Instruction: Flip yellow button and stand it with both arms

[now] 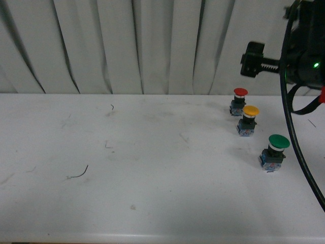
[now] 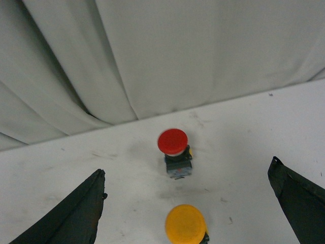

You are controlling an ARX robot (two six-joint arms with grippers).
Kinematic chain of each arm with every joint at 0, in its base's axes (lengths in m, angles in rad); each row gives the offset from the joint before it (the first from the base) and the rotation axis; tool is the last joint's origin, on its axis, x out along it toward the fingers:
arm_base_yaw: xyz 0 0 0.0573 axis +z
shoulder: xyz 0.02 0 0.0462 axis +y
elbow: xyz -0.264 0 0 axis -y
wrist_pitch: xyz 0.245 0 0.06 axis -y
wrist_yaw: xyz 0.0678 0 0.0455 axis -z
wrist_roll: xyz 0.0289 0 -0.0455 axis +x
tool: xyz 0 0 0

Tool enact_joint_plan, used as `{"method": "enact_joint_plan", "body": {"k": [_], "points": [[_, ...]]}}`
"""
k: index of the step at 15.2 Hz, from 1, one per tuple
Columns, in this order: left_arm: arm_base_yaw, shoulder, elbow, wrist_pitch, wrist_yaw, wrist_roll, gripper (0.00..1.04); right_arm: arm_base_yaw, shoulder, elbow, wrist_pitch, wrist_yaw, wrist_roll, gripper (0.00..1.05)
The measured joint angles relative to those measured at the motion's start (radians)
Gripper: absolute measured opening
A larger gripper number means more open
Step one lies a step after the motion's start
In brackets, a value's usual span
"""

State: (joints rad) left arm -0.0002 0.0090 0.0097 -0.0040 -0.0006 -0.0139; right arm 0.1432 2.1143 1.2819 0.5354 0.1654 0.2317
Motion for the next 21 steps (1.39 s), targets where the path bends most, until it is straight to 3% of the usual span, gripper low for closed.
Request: {"method": "enact_joint_plan", "body": {"k": [5,6,9,12,14,19,21], "points": [[0.0,0.0,0.0,0.0,0.0,0.0,0.98,0.021,-0.373,-0.333,0.192,-0.059,0.006,0.98],[0.0,0.0,0.0,0.0,0.0,0.0,0.98,0.034,-0.456,-0.406,0.238,-0.03,-0.033,0.93],[0.0,0.0,0.0,0.0,0.0,0.0,0.98,0.034,-0.85,-0.746,0.141,0.003,-0.19,0.58],[0.0,0.0,0.0,0.0,0.0,0.0,0.98,0.035,-1.268,-0.98,-0.065,0.02,-0.219,0.21],[0.0,0.0,0.0,0.0,0.0,0.0,0.98,0.018,-1.415,-1.044,-0.072,-0.01,-0.225,0.03],[0.0,0.0,0.0,0.0,0.0,0.0,0.98,-0.052,-1.54,-1.152,-0.104,-0.079,-0.229,0.02],[0.0,0.0,0.0,0.0,0.0,0.0,0.98,-0.14,-1.587,-1.168,-0.119,-0.153,-0.229,0.02]]}}
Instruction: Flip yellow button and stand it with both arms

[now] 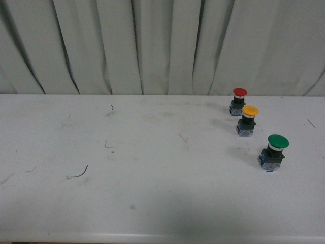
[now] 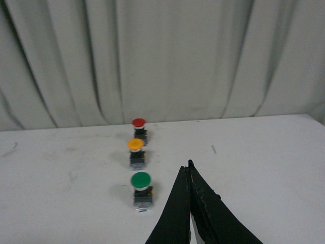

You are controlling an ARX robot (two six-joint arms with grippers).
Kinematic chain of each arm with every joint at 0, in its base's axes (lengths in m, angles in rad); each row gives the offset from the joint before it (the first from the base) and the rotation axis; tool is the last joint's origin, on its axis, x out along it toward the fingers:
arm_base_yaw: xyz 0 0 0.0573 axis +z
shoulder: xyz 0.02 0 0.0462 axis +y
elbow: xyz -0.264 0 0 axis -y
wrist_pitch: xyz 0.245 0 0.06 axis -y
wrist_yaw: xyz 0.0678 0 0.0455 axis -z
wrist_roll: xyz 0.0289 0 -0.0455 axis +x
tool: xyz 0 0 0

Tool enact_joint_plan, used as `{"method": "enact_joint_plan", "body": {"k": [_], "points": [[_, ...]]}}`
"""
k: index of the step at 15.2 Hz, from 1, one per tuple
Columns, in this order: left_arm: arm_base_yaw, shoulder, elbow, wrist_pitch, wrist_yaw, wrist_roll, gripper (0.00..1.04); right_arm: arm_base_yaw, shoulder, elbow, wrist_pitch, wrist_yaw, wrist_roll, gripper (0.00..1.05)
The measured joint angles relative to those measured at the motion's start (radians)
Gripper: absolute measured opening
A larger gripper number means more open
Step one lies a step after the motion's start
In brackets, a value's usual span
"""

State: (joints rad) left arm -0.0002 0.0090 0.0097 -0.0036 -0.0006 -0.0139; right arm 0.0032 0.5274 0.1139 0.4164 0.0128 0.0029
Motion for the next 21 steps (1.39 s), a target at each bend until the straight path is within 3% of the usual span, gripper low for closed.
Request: {"method": "enact_joint_plan", "body": {"k": [16,17,18,21], "points": [[0.0,0.0,0.0,0.0,0.0,0.0,0.98,-0.003,-0.344,-0.103,-0.23,-0.013,0.0,0.02],[0.0,0.0,0.0,0.0,0.0,0.0,0.98,-0.003,-0.365,-0.103,-0.257,-0.013,0.0,0.02],[0.0,0.0,0.0,0.0,0.0,0.0,0.98,-0.003,-0.452,-0.102,-0.396,-0.015,0.0,0.02],[0.0,0.0,0.0,0.0,0.0,0.0,0.98,-0.003,-0.524,-0.102,-0.427,-0.013,0.0,0.02]]}}
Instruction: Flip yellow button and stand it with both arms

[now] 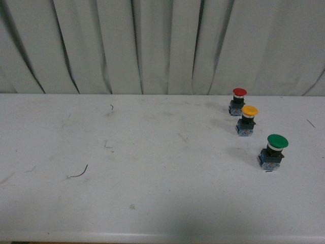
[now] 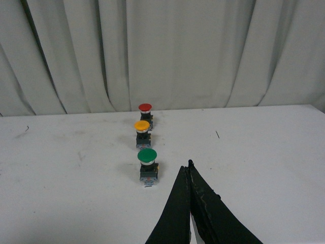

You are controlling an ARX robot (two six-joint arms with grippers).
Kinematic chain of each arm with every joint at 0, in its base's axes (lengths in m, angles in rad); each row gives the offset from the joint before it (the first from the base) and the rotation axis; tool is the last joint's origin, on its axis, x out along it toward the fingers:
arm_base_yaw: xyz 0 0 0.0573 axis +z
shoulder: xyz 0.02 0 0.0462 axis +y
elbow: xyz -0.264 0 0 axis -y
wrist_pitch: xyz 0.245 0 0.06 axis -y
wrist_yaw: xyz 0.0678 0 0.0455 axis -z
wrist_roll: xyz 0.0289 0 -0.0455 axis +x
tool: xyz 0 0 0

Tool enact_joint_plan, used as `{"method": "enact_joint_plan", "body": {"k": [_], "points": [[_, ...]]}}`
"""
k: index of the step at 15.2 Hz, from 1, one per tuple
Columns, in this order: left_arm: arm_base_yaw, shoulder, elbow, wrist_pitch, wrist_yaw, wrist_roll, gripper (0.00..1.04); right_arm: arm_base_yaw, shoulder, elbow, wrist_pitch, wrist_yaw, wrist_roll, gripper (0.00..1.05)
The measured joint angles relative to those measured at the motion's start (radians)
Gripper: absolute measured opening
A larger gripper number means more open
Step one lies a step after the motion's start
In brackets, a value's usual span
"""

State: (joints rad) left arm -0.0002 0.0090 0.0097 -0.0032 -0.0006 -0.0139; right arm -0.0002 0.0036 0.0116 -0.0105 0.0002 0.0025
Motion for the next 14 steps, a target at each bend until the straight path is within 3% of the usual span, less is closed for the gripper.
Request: {"method": "enact_joint_plan", "body": {"k": [4,12,14], "points": [[0.0,0.0,0.0,0.0,0.0,0.0,0.98,0.0,0.0,0.0,0.007,0.0,0.0,0.02],[0.0,0.0,0.0,0.0,0.0,0.0,0.98,0.0,0.0,0.0,0.007,0.0,0.0,0.99],[0.0,0.0,0.0,0.0,0.0,0.0,0.98,0.0,0.0,0.0,0.007,0.0,0.0,0.98]]}}
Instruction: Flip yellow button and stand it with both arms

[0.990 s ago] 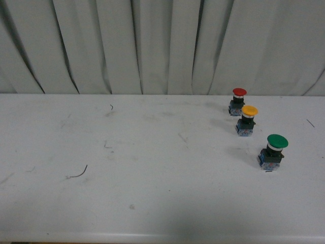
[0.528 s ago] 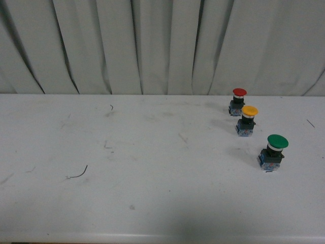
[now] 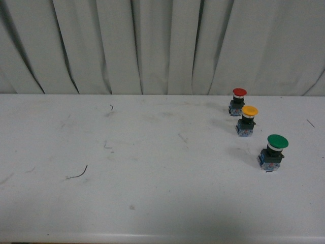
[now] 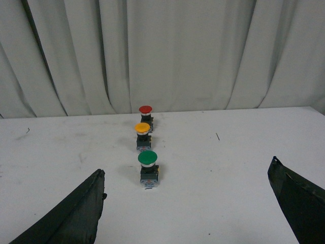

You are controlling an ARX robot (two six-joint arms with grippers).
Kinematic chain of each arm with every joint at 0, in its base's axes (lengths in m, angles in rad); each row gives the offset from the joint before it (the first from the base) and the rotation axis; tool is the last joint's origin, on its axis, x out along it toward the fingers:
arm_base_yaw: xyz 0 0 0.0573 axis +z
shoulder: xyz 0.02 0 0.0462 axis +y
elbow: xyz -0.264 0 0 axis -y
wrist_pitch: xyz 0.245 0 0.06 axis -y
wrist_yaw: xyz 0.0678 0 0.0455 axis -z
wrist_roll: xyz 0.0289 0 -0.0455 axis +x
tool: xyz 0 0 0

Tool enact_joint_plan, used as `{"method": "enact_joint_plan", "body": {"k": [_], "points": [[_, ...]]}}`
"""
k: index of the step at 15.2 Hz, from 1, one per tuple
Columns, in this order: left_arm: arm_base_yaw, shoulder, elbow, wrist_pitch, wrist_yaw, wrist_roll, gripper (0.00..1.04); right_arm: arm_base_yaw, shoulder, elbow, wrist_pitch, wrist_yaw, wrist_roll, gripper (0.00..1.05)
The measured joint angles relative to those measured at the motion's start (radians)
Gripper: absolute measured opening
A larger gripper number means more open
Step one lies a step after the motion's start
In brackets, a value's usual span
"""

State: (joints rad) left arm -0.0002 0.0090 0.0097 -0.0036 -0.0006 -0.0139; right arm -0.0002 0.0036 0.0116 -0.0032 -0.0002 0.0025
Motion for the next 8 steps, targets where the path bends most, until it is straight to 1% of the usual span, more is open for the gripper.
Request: {"method": "enact_joint_plan", "body": {"k": [8], "points": [[0.0,0.0,0.0,0.0,0.0,0.0,0.98,0.0,0.0,0.0,0.0,0.0,0.0,0.98]]}}
